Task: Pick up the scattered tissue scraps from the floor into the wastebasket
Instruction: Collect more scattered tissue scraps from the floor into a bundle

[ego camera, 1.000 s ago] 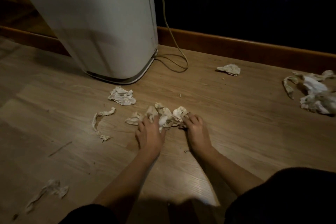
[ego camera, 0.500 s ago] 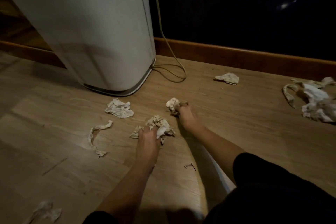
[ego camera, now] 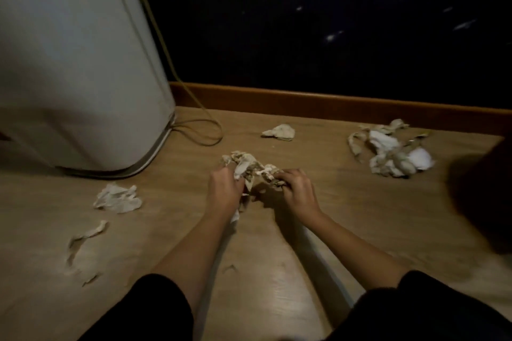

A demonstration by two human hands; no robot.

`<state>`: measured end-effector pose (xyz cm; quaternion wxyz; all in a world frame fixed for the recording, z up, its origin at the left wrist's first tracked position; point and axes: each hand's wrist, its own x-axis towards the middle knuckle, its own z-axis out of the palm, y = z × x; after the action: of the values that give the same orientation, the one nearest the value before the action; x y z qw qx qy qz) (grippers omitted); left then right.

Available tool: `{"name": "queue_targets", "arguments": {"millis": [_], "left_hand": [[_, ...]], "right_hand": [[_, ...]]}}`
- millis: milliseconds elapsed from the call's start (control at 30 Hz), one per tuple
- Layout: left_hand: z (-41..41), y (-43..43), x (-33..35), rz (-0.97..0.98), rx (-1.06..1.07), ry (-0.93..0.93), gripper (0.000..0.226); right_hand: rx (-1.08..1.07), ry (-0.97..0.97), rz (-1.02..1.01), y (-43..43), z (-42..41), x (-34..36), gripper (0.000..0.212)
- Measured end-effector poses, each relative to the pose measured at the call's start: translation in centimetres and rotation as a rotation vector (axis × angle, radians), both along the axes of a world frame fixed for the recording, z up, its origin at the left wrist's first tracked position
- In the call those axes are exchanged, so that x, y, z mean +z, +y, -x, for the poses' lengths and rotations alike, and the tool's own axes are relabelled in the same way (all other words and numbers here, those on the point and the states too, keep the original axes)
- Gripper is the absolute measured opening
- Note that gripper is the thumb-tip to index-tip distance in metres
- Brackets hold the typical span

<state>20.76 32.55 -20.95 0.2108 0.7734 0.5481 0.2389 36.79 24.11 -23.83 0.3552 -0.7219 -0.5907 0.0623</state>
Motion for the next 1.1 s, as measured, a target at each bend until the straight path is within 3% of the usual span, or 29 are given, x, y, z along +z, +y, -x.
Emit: {"name": "queue_targets", "arguments": {"millis": [367, 500, 767, 933, 1000, 1100], "left_hand": [[-29.4, -6.5, 18.1, -0.248, -0.609, -0.306, 0.014], [-38.5, -12.2, 23.8, -0.262, -0.865, -0.28, 0.007], [-49.0, -22.1, 23.4, -0.214, -1.18, -0.178, 0.025], [-53.4, -23.4, 20.8, -0.228, -1.211, -0.131, 0.037], [-55.0, -23.7, 19.8, -0.205, -1.205, -0.007, 0.046], [-56.0, -23.7, 19.1, -0.145, -1.22, 0.26, 0.061]], "right_hand": [[-0.469, -0.382, -0.167, -12.7, -22.7, 20.8, 0.036], [-0.658, -0.365, -0.128, -19.0, -28.6, 26.1, 0.028], [-0.966, -0.104, -0.046, -28.9, -36.5, 22.5, 0.021], [-1.066, 0.03, 0.014, -29.0, -39.1, 21.0, 0.008], [-1.11, 0.103, 0.117, -28.8, -39.7, 20.8, 0.003], [-1.157, 0.159, 0.276, -28.6, -40.1, 20.5, 0.013]]}}
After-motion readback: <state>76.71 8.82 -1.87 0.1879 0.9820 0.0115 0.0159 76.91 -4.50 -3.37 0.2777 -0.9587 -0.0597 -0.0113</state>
